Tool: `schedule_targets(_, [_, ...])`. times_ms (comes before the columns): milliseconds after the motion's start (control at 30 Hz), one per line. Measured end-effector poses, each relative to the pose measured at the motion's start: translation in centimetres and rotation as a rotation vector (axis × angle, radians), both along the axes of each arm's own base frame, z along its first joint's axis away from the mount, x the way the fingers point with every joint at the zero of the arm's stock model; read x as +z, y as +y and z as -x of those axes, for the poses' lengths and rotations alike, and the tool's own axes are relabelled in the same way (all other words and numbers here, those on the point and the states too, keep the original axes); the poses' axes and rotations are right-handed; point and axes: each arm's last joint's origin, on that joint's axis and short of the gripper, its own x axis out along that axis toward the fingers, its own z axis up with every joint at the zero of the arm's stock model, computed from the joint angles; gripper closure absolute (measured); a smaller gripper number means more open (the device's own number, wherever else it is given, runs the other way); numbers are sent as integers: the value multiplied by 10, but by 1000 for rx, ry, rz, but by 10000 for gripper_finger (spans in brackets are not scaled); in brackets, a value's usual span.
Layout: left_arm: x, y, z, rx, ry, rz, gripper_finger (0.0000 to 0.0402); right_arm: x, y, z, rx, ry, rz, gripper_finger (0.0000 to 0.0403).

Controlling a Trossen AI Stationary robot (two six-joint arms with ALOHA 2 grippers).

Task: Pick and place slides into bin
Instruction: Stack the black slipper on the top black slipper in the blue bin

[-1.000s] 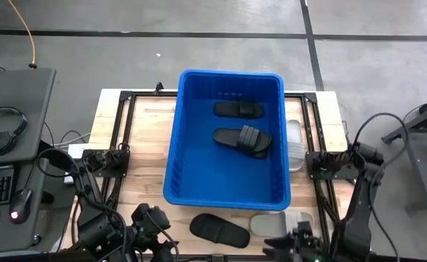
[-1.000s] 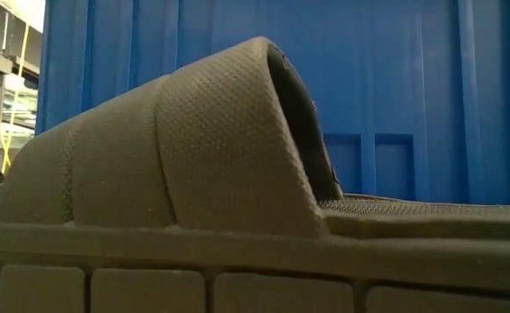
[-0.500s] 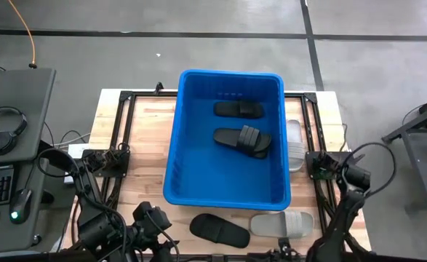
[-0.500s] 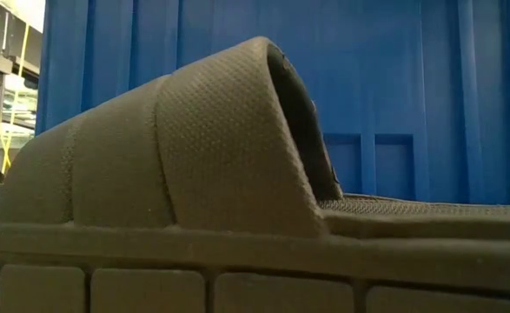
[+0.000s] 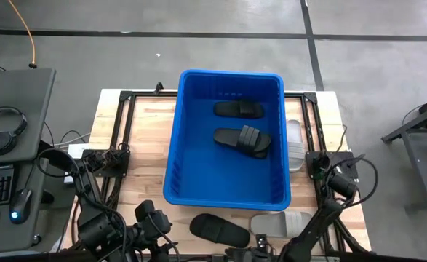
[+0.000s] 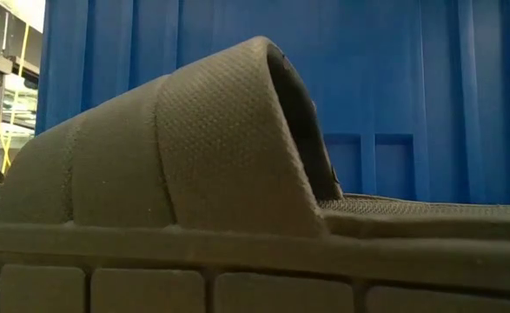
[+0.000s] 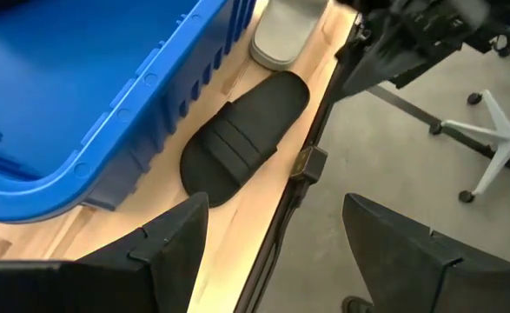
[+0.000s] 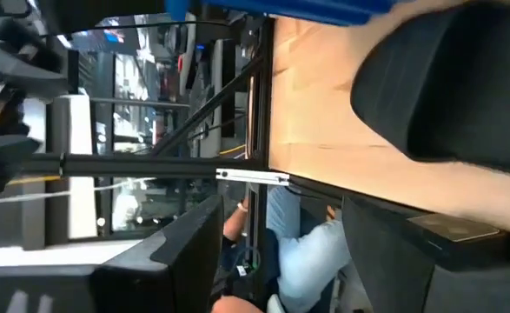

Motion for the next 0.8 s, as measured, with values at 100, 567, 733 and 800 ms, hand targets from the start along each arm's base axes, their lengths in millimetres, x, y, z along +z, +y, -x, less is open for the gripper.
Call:
schedule_targets(100, [0, 0, 0, -15, 3, -11, 147, -19, 3, -10, -15, -16, -20, 179])
schedule_targets(567, [0, -1, 1, -53, 38, 0, 147, -36, -17, -57, -13, 29, -113, 183])
schedule_targets(733, [0, -1, 1, -53, 37, 0, 147, -20, -24, -72, 21, 143, -82, 201])
schedule_targets(800, [0, -1, 1, -56, 38, -2, 147, -10, -23, -73, 45, 198, -62, 206])
